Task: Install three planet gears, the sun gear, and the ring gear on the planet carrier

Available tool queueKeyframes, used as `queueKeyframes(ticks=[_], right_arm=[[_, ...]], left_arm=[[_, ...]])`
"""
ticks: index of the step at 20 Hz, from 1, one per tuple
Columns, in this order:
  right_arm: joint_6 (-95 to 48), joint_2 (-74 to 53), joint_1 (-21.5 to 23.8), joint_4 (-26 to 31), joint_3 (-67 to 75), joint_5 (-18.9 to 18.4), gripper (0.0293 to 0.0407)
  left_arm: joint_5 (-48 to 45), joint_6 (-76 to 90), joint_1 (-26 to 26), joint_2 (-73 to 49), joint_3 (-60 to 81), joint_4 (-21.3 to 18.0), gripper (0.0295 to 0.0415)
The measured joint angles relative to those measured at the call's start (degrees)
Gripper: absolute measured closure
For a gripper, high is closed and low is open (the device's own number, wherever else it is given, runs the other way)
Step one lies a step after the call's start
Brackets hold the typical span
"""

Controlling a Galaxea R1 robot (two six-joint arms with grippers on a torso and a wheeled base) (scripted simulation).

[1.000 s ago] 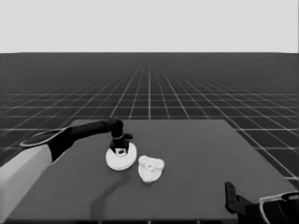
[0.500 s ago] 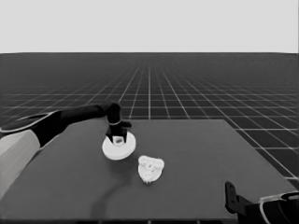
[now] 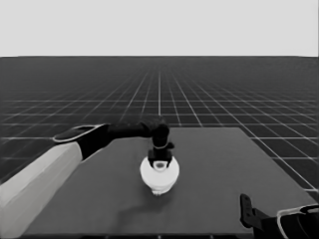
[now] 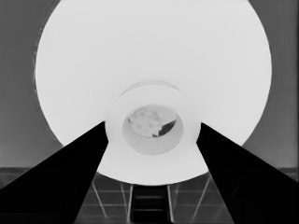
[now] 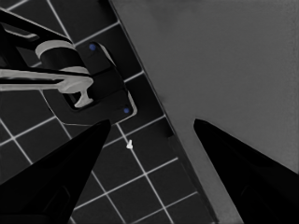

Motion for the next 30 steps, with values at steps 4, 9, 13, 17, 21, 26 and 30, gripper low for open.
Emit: queueKeyframes(ticks=[4, 9, 13, 17, 21, 26, 30], right_arm=[[0.0, 0.0, 0.0, 0.0, 0.0, 0.0, 0.0315], [0.0, 0.0, 0.0, 0.0, 0.0, 0.0, 0.0315], [0.0, 0.0, 0.0, 0.0, 0.0, 0.0, 0.0315], [0.0, 0.0, 0.0, 0.0, 0.0, 0.0, 0.0315], [0.0, 0.0, 0.0, 0.0, 0.0, 0.0, 0.0315], [0.0, 0.0, 0.0, 0.0, 0.0, 0.0, 0.0315], [0.0, 0.0, 0.0, 0.0, 0.0, 0.0, 0.0315]], left_arm=[[-0.9, 1.0, 3.6, 0.7, -2.0, 3.6, 0.0362], [-1.5, 1.7, 5.4, 1.1, -3.2, 5.2, 0.0362], [-1.5, 1.9, 5.7, 1.1, -3.3, 5.4, 0.0362], [-1.5, 3.5, 5.7, 1.1, -3.3, 5.4, 0.0362], [-1.5, 5.5, 5.7, 1.0, -3.3, 5.4, 0.0362], [-1.6, 8.0, 5.7, 1.0, -3.3, 5.4, 0.0362], [-1.5, 10.0, 6.1, 1.0, -3.3, 5.3, 0.0362]])
